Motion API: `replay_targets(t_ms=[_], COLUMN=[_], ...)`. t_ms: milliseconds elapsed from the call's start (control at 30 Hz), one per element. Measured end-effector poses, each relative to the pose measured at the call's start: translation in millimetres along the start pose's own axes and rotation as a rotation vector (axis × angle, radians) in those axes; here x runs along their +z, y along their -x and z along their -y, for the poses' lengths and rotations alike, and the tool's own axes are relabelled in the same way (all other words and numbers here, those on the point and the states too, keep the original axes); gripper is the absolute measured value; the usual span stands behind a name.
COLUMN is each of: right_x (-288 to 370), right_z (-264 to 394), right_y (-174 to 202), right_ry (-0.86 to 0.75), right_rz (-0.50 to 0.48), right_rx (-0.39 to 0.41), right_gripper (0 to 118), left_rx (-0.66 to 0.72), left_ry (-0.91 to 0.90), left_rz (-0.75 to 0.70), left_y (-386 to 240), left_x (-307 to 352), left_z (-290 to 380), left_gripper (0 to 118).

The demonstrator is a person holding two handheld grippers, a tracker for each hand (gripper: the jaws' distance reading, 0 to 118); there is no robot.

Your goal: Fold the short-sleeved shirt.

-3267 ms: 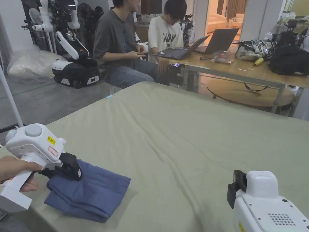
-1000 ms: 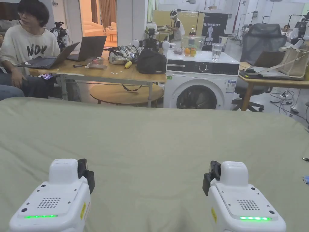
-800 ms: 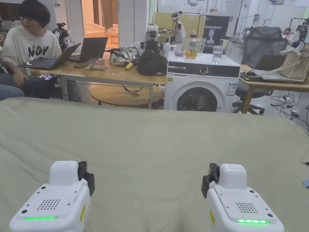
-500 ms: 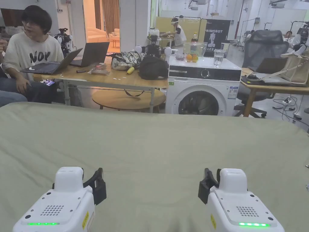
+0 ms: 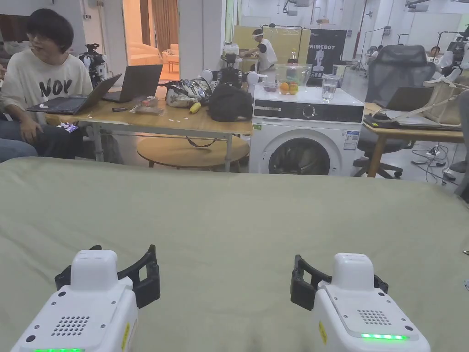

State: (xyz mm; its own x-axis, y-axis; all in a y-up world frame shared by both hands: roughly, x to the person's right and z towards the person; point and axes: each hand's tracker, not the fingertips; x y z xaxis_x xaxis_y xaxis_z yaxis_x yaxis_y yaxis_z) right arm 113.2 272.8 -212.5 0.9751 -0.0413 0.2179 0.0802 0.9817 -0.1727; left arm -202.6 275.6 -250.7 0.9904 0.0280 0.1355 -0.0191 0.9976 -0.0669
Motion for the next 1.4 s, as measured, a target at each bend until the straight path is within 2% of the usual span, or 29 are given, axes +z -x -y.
replay_targets(t_ms=[200, 333, 467, 700, 867, 1033, 1233, 1400], right_x=[-2, -5, -7, -11, -13, -18, -25, -24], right_z=[-4, -4, -4, -6, -11, -18, -16, -15], right_y=[-7, -3, -2, 5, 2, 4, 6, 4], right_ry=[-0.02, -0.032, -0.03, -0.029, 0.003, 0.063, 0.088, 0.101], right_rz=[-0.032, 0.015, 0.015, 0.059, 0.031, 0.087, 0.179, 0.154], right_rx=[-0.027, -0.003, -0.018, 0.01, -0.064, -0.103, -0.084, -0.087], right_gripper=[83, 83, 83, 83, 83, 83, 83, 83], left_rx=[-0.08, -0.032, -0.038, 0.003, 0.016, 0.003, -0.021, -0.037], left_ry=[-0.011, -0.005, 0.026, 0.025, 0.05, 0.063, 0.046, 0.048], left_rz=[0.002, 0.016, 0.004, -0.02, -0.006, -0.01, 0.0, -0.001], left_y=[-12, -11, -10, 4, 14, 17, 16, 12], left_x=[-3, -4, -10, -14, -17, -18, -17, -20], left_z=[-1, -2, -1, 5, 7, 9, 8, 8], left_gripper=[79, 79, 79, 79, 79, 79, 79, 79])
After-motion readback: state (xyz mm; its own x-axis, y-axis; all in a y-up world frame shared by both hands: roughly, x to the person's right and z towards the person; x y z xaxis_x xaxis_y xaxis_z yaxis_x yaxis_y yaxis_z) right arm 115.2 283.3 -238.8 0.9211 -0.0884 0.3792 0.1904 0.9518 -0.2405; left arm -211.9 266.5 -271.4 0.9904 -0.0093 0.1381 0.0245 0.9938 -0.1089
